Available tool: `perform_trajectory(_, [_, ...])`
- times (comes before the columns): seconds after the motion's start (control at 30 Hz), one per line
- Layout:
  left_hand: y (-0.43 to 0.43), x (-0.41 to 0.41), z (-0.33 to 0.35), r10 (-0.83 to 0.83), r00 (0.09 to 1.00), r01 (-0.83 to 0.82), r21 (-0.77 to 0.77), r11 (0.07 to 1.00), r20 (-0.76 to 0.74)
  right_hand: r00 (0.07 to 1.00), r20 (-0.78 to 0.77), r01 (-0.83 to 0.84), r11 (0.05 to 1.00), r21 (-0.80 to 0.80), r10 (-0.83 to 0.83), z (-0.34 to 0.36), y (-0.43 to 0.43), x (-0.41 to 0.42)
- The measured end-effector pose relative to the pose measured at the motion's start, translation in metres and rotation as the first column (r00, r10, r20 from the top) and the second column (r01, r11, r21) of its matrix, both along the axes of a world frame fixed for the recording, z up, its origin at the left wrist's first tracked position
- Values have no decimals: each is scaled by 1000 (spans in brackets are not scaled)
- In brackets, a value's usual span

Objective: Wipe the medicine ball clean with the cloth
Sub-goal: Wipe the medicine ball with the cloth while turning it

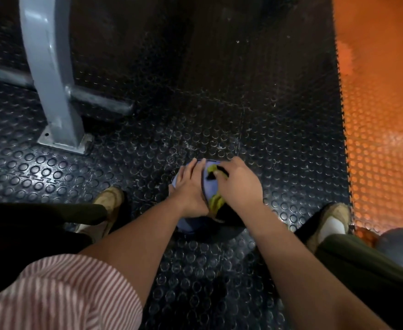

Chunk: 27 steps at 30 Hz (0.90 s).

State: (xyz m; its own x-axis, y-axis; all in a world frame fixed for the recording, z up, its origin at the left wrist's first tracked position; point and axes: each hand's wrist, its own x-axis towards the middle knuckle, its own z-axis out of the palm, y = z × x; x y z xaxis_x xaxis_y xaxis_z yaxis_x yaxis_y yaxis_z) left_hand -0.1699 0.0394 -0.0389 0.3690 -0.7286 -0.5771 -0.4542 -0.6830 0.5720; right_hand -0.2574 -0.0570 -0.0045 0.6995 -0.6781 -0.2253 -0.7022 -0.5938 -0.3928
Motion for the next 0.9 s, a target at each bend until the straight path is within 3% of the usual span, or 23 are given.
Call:
perform_trajectory(0.17, [-1, 7, -5, 21, 1000, -21, -9, 1000, -18, 992, 120, -33, 999, 27, 29, 6, 55, -48])
perform_trajectory(0.33, [9, 3, -6, -22, 1000, 22, -21, 1000, 7, 1000, -15, -14, 997, -72, 13, 3, 20, -2])
perform_trajectory(0.47, [11, 0, -7, -169, 980, 173, -35, 984, 101, 980, -198, 14, 1000, 24, -9, -5, -24, 45])
perform_trajectory(0.53, [7, 6, -6, -188, 978, 193, -58, 979, 91, 980, -198, 19, 999, 48, -9, -3, -28, 43])
perform_trajectory(0.63, [1, 12, -7, -151, 987, 156, -94, 983, 50, 995, -93, 31, 999, 17, -29, 3, -10, 5])
perform_trajectory(0.73, [4, 5, -14, -1, 1000, -2, -154, 988, -17, 1000, 0, 8, 1000, 2, -8, 12, 17, -36])
perform_trajectory(0.9, [10, -8, -13, 29, 1000, -27, -174, 984, 7, 998, -59, 8, 1000, 28, -6, 13, 5, -29])
